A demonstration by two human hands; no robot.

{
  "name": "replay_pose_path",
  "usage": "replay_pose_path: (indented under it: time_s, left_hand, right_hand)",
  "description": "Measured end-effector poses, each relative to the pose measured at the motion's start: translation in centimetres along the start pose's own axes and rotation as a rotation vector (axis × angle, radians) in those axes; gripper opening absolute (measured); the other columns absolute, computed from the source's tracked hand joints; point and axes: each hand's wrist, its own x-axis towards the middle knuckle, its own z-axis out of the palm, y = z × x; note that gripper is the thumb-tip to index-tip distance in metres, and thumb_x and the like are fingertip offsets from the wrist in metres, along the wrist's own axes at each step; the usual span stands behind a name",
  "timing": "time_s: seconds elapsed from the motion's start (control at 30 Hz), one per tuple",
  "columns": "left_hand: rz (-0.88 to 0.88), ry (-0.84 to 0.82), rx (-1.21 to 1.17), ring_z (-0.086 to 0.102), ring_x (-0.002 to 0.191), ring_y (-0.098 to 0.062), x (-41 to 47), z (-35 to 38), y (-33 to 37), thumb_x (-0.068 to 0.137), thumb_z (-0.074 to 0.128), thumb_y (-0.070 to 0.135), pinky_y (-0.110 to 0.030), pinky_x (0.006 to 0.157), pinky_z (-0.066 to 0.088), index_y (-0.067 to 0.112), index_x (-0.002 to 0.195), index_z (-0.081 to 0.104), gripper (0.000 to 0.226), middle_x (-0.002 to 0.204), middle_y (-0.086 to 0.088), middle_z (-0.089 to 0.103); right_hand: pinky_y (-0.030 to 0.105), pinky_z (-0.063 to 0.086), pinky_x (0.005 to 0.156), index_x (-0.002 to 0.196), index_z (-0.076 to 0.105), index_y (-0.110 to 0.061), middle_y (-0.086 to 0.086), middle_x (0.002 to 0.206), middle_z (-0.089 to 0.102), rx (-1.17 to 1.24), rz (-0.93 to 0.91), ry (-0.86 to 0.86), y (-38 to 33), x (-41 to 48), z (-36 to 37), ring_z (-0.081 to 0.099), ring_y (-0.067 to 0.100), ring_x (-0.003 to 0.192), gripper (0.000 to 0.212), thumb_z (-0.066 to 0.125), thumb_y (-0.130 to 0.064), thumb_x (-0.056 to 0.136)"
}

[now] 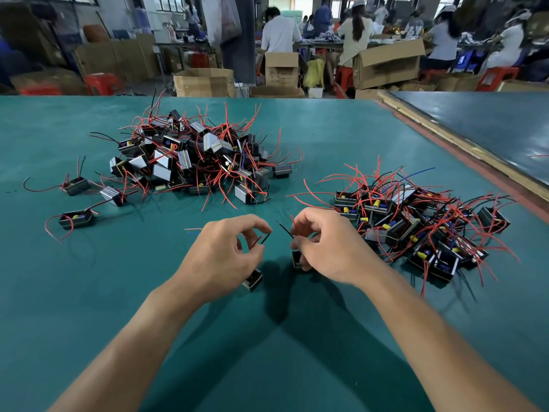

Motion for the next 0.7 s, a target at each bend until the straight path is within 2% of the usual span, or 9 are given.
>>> replay_pose_path:
  time_s: [0.2,0.37,0.47,0.7]
  left_hand:
    - [-0.023,0.003,-0.015,0.037,0.04,-0.008,-0.03,0.05,0.03,0.082,0.061,0.006,-0.018,0.045,0.035,0.032,0.1,0.067,0.032,0.075,0.013,0.059]
    - [-0.024,0.007,-0.06,0.04,0.038,-0.009,0.01,0.15,0.0,0.083,0.062,0.003,-0.02,0.045,0.035,0.029,0.107,0.06,0.035,0.076,0.015,0.059]
    - [-0.018,0.006,-0.042,0.039,0.038,-0.009,-0.04,0.07,0.03,0.083,0.063,0.004,-0.019,0.044,0.035,0.027,0.102,0.062,0.03,0.077,0.017,0.059]
    - [-0.027,-0.002,-0.04,0.039,0.038,-0.008,0.06,0.07,0.13,0.081,0.06,0.004,-0.017,0.045,0.034,0.029,0.102,0.064,0.033,0.074,0.014,0.058]
  right_hand:
    - [0.044,0.059,0.068,0.075,0.06,-0.03,-0.006,0.077,0.071,-0.01,-0.01,-0.011,-0.08,-0.06,0.01,0.067,0.018,0.062,0.022,0.063,-0.01,0.084]
    - [0.036,0.058,0.064,0.077,0.062,-0.028,-0.009,0.075,0.07,-0.027,-0.02,-0.016,-0.11,0.0,0.05,0.066,0.01,0.057,0.017,0.063,-0.012,0.083]
    - [0.033,0.057,0.061,0.077,0.062,-0.028,-0.011,0.072,0.07,-0.031,-0.023,-0.027,-0.07,-0.01,0.11,0.066,0.01,0.055,0.015,0.063,-0.014,0.083]
    - [0.032,0.057,0.065,0.076,0.062,-0.029,-0.013,0.072,0.069,-0.049,-0.029,-0.031,-0.01,0.05,0.11,0.065,0.005,0.059,0.015,0.064,-0.016,0.083]
